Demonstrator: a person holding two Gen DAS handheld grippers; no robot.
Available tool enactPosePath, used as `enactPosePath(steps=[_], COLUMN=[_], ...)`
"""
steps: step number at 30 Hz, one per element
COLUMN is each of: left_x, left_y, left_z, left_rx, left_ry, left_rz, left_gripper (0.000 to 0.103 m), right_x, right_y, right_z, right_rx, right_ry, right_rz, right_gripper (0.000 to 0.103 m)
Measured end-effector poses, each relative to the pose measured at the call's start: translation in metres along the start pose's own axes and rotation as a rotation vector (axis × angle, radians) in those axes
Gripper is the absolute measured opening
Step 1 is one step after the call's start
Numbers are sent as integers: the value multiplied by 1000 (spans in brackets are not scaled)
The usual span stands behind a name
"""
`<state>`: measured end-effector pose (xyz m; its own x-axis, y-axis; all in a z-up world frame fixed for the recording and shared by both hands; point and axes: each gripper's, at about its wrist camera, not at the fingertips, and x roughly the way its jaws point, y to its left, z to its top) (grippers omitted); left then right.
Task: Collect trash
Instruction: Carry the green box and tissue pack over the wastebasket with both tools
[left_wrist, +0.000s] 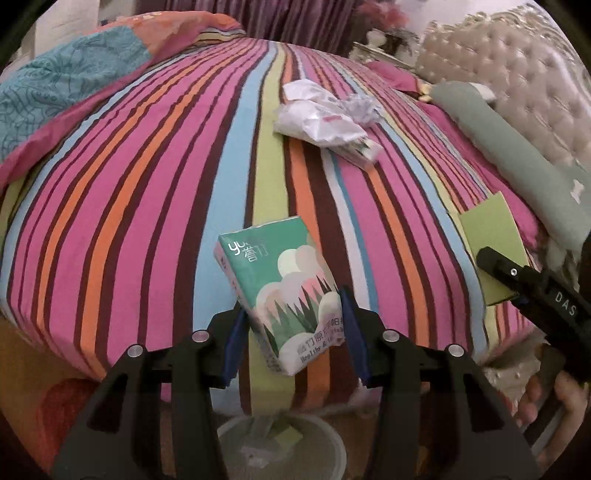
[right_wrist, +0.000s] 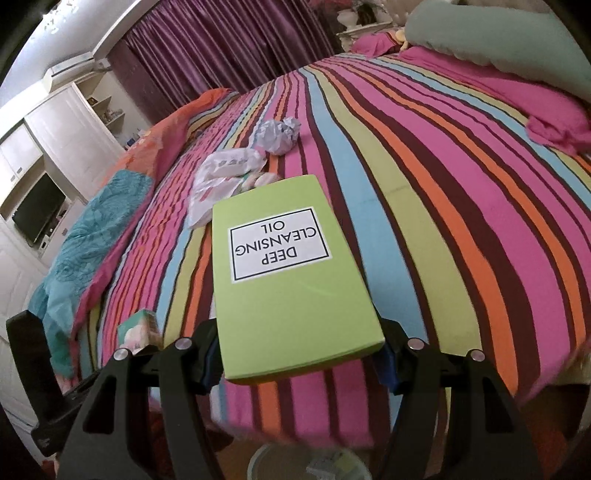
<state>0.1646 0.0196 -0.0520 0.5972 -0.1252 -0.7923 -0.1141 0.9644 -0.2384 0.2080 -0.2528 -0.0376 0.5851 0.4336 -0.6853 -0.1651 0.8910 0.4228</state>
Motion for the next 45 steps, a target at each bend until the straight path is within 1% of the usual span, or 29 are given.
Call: enactPosePath(steps=[4, 7, 11, 17, 21, 28, 35, 42, 45], left_x=[-18, -28, -38, -43, -36, -16, 2, 26, 40], left_y=[-1, 1, 2, 6, 4, 16, 26, 29, 29], left_z=[-24, -42, -70, -101, -117, -139, -152, -165, -167], left_rx=[49, 72, 123, 112, 113, 51, 14, 0, -18], left_ry=[13, 37, 64, 108, 153, 252, 333, 432, 476], left_rz=[-36, -63, -55, -53, -57, -54, -36, -23, -20], left_gripper=[47, 47, 47, 47, 47, 47, 47, 47, 47], right_x=[-16, -28, -35, -36, -32, -17, 22, 47, 59], right_y=[9, 16, 26, 39, 46, 38, 20, 12, 7], right_z=[-20, -36, -60, -90, -108, -142, -173, -186, -193], right_rx=[-7, -6, -21, -65, -86, -42, 44, 102, 125], right_ry=[2, 6, 30, 82, 130, 252, 452, 575, 627], right_rz=[2, 11, 15, -3, -22, -36, -43, -48, -68], right_gripper=[61, 61, 61, 61, 61, 61, 61, 61, 61])
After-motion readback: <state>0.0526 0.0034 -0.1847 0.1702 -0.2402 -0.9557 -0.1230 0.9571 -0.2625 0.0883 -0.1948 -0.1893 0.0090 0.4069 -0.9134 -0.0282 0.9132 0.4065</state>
